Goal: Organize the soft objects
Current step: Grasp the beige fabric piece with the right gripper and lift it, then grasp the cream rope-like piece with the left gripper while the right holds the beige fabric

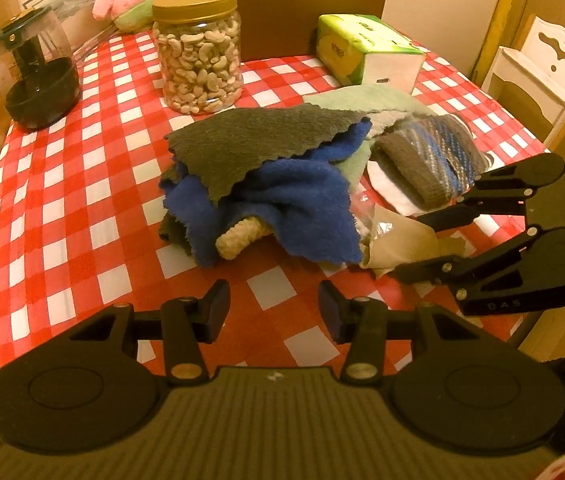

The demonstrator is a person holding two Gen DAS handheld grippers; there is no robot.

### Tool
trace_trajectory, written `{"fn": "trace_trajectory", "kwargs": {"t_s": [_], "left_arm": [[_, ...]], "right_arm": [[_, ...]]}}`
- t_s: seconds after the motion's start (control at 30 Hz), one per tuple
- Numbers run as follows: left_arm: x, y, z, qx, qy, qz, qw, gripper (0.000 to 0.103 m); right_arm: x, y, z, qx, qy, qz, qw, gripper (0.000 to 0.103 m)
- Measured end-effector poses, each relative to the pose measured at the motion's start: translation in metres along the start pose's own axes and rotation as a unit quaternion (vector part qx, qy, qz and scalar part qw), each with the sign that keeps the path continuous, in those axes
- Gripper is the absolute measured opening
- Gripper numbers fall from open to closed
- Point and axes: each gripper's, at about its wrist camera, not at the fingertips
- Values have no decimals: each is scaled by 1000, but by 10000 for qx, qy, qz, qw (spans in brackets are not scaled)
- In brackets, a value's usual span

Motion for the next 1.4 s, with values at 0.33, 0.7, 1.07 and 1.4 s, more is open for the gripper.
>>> {"fn": "trace_trajectory", "kwargs": {"t_s": [0.33, 0.7, 1.07, 1.4], "left_arm": [[4, 0, 4, 196, -116, -62, 9997, 40], [23, 4, 18, 848, -281, 304, 9955, 33], [43, 2, 19, 1229, -145, 365, 9916, 14], [10, 16, 9, 642, -113, 148, 9978, 11]], "right_arm": [[-29, -22, -10, 507, 27, 195, 9985, 13], [-75, -55, -14, 1517, -323, -87, 9879, 13], [-94, -75, -19, 2186, -566, -317, 9737, 13], [-100, -88, -15, 2289, -684, -361, 9704, 13]]}}
Point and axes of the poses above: each gripper's, at about its wrist camera, not at the fingertips, and x roughly the way its jaws point, y to its left, z to its top, and after that the axes turned 3 degrees about y, right-handed
